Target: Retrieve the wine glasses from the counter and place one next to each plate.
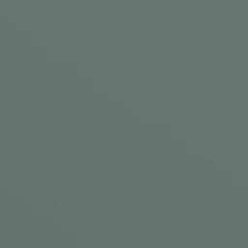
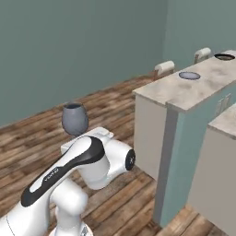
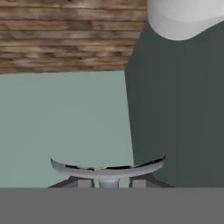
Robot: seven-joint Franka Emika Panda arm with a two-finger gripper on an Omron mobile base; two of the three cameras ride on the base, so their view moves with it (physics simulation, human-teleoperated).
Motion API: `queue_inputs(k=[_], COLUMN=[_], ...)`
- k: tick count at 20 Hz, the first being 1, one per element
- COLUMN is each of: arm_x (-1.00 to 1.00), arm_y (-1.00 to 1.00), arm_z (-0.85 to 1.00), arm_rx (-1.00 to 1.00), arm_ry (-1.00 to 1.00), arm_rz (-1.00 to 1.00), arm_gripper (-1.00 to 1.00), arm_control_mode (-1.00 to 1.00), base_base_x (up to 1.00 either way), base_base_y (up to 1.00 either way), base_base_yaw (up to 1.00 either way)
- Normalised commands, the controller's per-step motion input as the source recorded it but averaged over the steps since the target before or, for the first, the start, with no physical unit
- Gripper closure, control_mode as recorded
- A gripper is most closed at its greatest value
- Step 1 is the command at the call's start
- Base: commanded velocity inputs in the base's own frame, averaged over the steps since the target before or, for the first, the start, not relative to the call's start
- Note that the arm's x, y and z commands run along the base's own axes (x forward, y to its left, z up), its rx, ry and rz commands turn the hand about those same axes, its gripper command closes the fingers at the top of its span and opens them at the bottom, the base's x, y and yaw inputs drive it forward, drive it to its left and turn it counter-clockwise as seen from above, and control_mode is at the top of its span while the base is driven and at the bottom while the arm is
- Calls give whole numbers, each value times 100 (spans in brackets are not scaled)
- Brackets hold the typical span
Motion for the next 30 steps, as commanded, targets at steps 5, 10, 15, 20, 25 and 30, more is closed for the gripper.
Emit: queue_inputs(k=[5, 10, 15, 20, 25, 30], arm_x=[0, 0, 0, 0, 0, 0], arm_y=[0, 0, 0, 0, 0, 0], arm_z=[0, 0, 0, 0, 0, 0], arm_rx=[0, 0, 0, 0, 0, 0], arm_ry=[0, 0, 0, 0, 0, 0], arm_rz=[0, 0, 0, 0, 0, 0], arm_gripper=[100, 100, 100, 100, 100, 100], arm_control_mode=[100, 100, 100, 100, 100, 100], base_base_x=[54, 54, 57, 56, 58, 83], base_base_y=[100, 100, 100, 100, 100, 100], base_base_yaw=[-42, -41, -42, -41, -42, -44])
